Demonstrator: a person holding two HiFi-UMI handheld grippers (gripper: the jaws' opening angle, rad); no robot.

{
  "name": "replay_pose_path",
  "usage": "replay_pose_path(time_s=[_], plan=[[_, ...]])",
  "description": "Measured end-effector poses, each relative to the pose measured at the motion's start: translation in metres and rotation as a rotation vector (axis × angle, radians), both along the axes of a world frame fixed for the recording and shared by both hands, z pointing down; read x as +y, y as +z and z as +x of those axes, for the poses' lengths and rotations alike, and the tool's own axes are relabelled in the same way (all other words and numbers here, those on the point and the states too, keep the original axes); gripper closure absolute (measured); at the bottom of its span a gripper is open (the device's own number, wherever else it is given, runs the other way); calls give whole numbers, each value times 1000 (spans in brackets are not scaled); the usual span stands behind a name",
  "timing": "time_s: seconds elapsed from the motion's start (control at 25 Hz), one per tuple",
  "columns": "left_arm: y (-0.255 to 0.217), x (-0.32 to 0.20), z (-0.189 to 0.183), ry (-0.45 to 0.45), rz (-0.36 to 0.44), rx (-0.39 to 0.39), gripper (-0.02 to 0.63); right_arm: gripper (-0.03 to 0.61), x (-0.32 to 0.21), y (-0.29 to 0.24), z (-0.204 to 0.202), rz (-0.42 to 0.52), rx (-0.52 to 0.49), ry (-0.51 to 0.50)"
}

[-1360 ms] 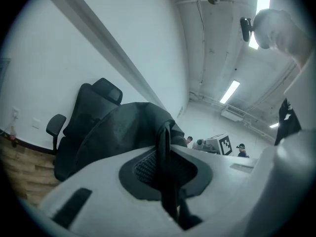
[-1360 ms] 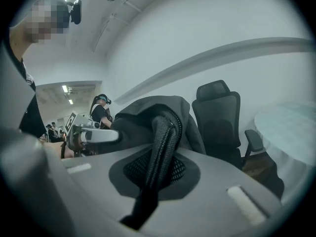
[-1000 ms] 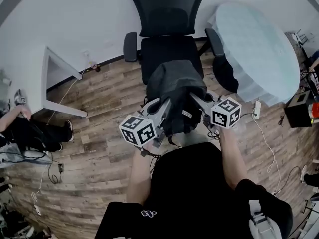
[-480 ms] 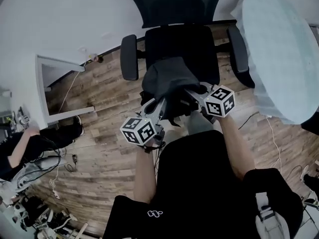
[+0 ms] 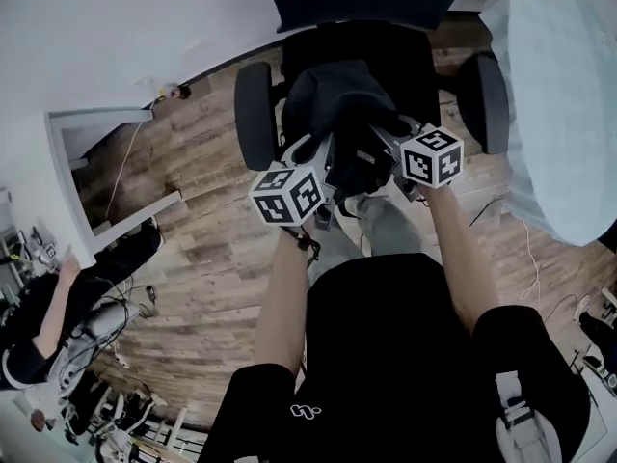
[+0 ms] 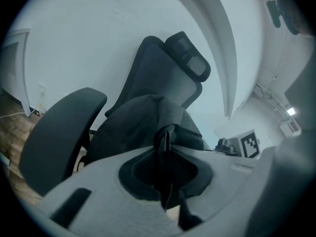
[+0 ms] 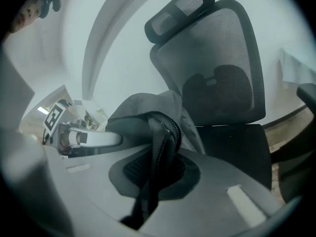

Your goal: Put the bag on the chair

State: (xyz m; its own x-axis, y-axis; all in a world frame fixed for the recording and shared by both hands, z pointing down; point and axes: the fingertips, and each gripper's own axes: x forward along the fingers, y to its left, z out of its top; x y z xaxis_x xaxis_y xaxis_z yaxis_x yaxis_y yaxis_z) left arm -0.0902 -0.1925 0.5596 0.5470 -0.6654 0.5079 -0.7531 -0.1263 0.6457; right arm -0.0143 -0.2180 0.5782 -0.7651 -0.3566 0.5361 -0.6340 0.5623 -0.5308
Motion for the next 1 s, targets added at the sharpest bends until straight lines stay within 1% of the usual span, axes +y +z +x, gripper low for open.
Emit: replay_pose_path(time_s=[0.12,0.24,0.36,0.48,0.56,0.6,0.68,0.84,1.0], plan=[[23,-32,-12,-28,-36,-4,583,558,-26,18,-11,-4,44,41],[46,-69,-18,-3,-73,-33,575,558,-57,37,-14,2,58,91],[69,-100,-17,23,-131,-35,566,557,-89,59,-11,16,116,90],[91,-130,-19,29,-205,-48,555,551,-116,79,-13,15,173,98],[106,-142,-19,40,-245,-86,551,549,-125,93,-13,1,209,112],[114,-148,-19,53,-251,-113,544,548,-129,101,-13,-9,226,118],[129,-162,-20,75,-247,-165,534,546,-141,117,-14,-24,253,122],[162,-193,-21,81,-256,-250,526,540,-168,151,-15,-23,304,102],[194,-208,-21,120,-339,-297,525,528,-181,183,-15,-70,356,99]])
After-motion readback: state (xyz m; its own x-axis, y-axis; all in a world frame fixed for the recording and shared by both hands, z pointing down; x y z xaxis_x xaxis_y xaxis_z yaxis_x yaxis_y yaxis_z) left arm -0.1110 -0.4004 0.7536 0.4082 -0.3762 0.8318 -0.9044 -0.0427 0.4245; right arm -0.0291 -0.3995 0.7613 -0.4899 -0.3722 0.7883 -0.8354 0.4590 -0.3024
